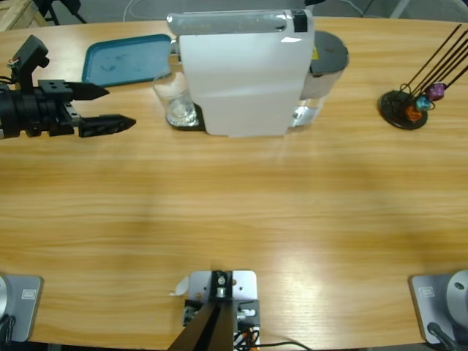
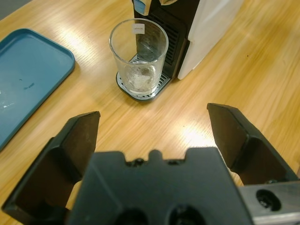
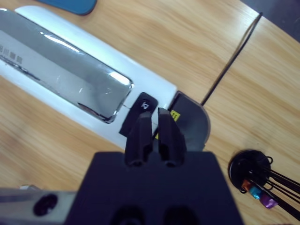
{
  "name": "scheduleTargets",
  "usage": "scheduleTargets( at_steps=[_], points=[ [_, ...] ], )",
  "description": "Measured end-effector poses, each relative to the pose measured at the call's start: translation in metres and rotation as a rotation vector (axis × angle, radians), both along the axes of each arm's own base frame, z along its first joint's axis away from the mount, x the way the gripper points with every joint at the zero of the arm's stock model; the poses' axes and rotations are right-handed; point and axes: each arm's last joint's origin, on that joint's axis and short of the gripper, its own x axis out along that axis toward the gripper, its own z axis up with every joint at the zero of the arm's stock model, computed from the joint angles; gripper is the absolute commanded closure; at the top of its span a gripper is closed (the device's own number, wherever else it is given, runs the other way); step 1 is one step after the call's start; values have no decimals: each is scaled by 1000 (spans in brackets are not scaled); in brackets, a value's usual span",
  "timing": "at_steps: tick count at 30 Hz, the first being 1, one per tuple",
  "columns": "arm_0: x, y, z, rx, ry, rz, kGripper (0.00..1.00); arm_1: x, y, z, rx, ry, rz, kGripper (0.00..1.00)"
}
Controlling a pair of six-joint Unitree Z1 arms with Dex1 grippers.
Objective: Pour coffee
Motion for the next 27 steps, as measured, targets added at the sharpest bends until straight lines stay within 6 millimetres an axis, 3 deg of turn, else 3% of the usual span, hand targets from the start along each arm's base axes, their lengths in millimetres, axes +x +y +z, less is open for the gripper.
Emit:
scheduleTargets(
  at_steps=[27],
  points=[
    [4, -3, -7, 16, 25, -4, 0, 10, 9, -2, -1, -9, 18, 1000]
  ],
)
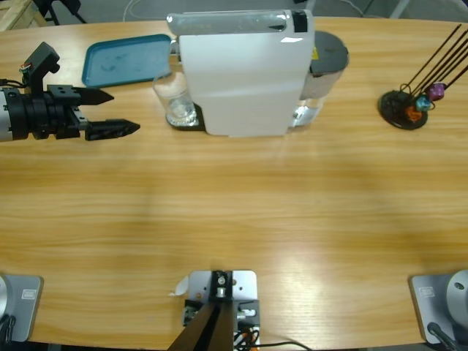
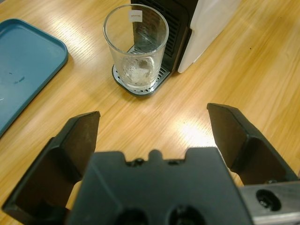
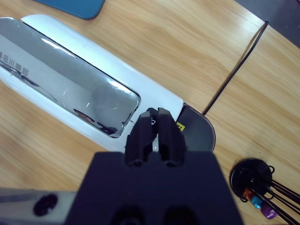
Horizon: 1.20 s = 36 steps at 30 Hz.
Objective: Pour coffee
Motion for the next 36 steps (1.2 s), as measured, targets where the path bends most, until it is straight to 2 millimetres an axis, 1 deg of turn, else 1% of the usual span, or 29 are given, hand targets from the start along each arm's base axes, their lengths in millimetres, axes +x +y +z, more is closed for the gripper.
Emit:
scheduleTargets(
  at_steps=[26, 27, 28, 32, 36],
  points=[
    [1, 0, -2, 3, 6, 0, 0, -2, -2, -11, -35, 24, -8, 993],
    [1, 0, -2, 3, 6, 0, 0, -2, -3, -11, -35, 25, -8, 226],
    [1, 0, -2, 3, 6, 0, 0, -3, -3, -11, -34, 23, -8, 4],
    [1, 0, -2, 3, 6, 0, 0, -2, -4, -5, -39, -4, -7, 0],
    [1, -1, -2, 3, 6, 0, 0, -4, -5, 19, 2, -70, -4, 0]
  ],
)
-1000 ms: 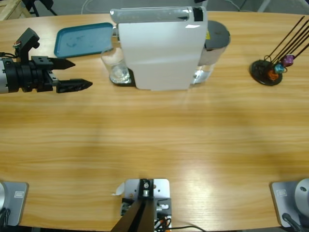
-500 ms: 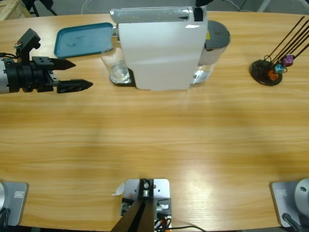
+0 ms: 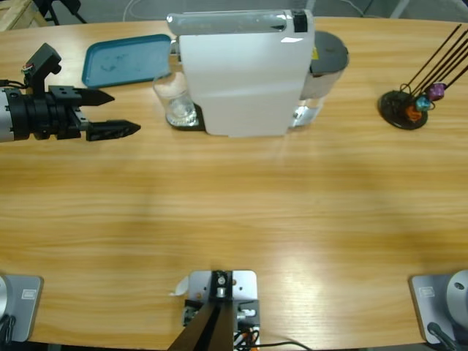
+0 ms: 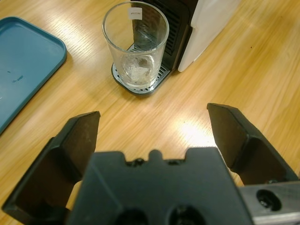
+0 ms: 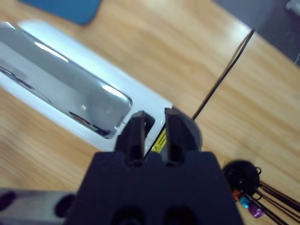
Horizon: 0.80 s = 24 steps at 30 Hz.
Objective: Pour coffee
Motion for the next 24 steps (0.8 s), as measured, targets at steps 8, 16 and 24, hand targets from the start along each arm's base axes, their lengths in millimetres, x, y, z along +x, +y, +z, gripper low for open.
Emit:
scheduleTargets(
  at_steps=[8, 16, 24],
  points=[
    [0, 0, 0, 0, 0, 0, 0, -8, -6, 10, 20, 4, -19, 0],
    [-2, -2, 0, 0, 0, -12, 0, -10, -6, 7, 28, 39, -33, 0],
    [-1, -2, 0, 5, -3, -6, 0, -12, -8, 6, 16, 60, -36, 0]
  ],
)
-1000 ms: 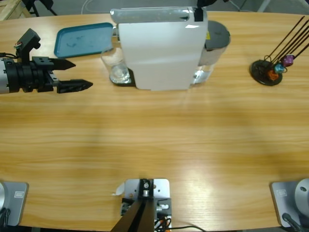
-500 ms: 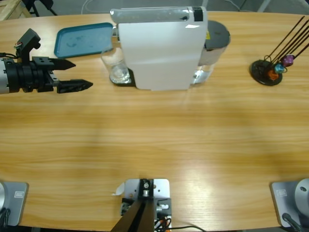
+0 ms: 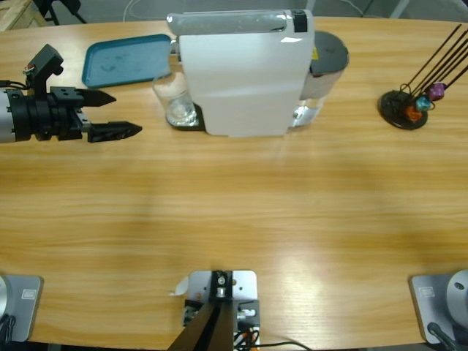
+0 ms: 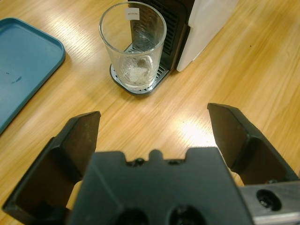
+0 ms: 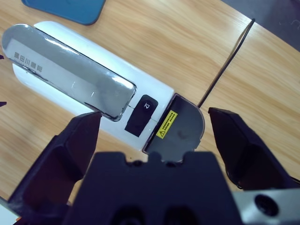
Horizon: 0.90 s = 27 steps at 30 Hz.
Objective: Pour coffee
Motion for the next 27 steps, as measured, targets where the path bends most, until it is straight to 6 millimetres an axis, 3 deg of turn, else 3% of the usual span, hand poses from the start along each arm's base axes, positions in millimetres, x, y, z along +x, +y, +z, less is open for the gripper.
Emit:
scheduleTargets(
  at_steps=[11, 14, 17, 20, 27],
  points=[
    [2, -1, 3, -6, -11, 1, 0, -3, -2, -2, -19, 31, -4, 0],
    [3, -1, 3, 1, -16, 11, 0, -13, -10, 8, -3, 0, -6, 0],
    [3, -1, 3, 4, -19, 15, 0, -38, -28, 22, 35, -60, -9, 0],
    [1, -2, 4, 3, -21, 8, 0, -68, -48, 24, 56, -84, -8, 0],
    [0, -3, 5, 1, -25, 1, 0, -140, -85, -18, 112, -42, 56, 0]
  ],
)
